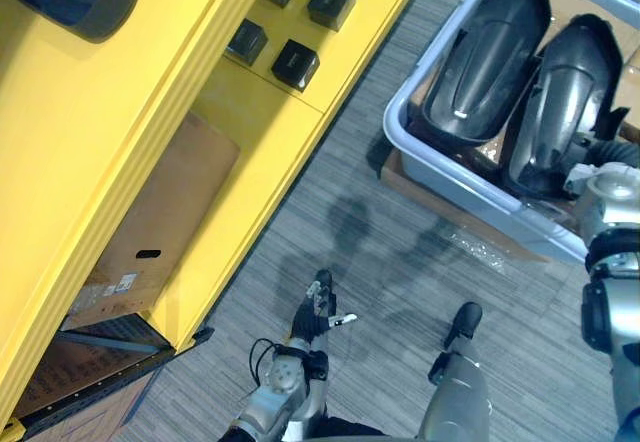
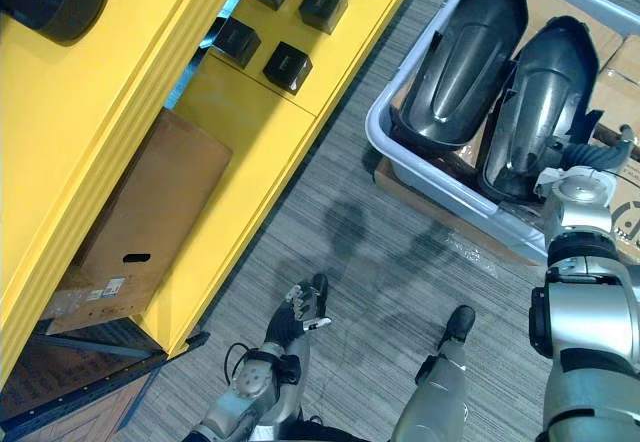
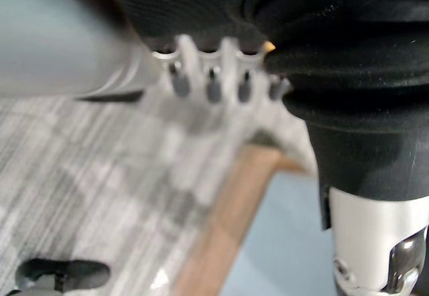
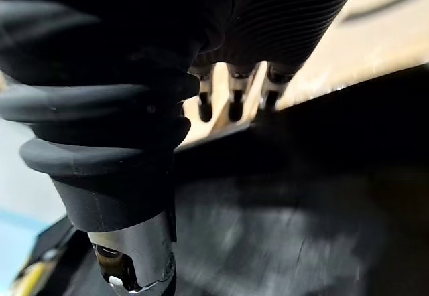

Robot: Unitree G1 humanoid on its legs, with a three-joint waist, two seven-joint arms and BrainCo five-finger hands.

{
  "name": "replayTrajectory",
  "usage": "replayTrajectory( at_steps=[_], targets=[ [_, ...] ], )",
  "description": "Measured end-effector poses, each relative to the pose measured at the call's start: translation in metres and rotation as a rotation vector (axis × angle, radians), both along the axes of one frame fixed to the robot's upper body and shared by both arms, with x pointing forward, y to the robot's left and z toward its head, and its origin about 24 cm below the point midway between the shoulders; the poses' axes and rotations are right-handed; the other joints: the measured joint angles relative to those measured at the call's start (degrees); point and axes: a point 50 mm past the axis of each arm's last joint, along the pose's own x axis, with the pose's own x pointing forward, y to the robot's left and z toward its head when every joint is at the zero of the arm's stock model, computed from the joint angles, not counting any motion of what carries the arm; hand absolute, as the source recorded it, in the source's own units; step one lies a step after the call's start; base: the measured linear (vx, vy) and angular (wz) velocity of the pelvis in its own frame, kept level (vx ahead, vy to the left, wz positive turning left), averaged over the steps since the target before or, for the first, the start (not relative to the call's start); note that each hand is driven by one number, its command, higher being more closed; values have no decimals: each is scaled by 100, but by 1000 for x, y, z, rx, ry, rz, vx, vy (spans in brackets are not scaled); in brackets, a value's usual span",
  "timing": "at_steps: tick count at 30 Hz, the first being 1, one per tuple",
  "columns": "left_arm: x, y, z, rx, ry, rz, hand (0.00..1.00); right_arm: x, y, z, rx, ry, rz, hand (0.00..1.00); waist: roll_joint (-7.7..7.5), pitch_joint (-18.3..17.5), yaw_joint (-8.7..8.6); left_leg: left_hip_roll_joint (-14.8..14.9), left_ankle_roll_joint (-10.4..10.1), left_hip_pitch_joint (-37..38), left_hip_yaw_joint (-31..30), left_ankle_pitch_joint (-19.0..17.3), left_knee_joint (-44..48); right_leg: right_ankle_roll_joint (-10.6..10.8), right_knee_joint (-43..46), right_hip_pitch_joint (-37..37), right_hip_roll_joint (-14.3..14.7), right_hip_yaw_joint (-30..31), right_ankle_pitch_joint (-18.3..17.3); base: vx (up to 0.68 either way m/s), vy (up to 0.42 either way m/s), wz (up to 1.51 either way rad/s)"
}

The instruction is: Walk over and take plastic housings, then place them on the shelf

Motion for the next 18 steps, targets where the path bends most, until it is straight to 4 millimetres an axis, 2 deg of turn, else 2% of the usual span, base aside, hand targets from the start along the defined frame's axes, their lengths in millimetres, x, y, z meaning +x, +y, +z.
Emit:
replayTrajectory(
  at_steps=[6, 12, 18],
  targets=[
    [4, -3, 1, 6, -2, -2, 0, -15, -26, 7, 11, 144, 52, 100, 4, -3, 85, -6, 2, -32, -17, 2, -21, 6, 18, -26, -17, -106, -5, -1, -10, 1],
    [4, -3, 0, 9, 0, 10, 0, -21, -34, 9, -62, 277, 15, 100, 19, -13, 166, -8, 3, -1, -18, 28, -83, 15, 88, -47, -33, -152, -43, -8, -36, 1],
    [5, -1, 1, -16, 3, 40, 0, -29, -42, 4, -25, 322, -4, 100, 21, -15, 259, -42, 22, 4, -56, 67, -118, 7, 115, -11, -68, -298, -48, -13, -13, 5]
  ],
)
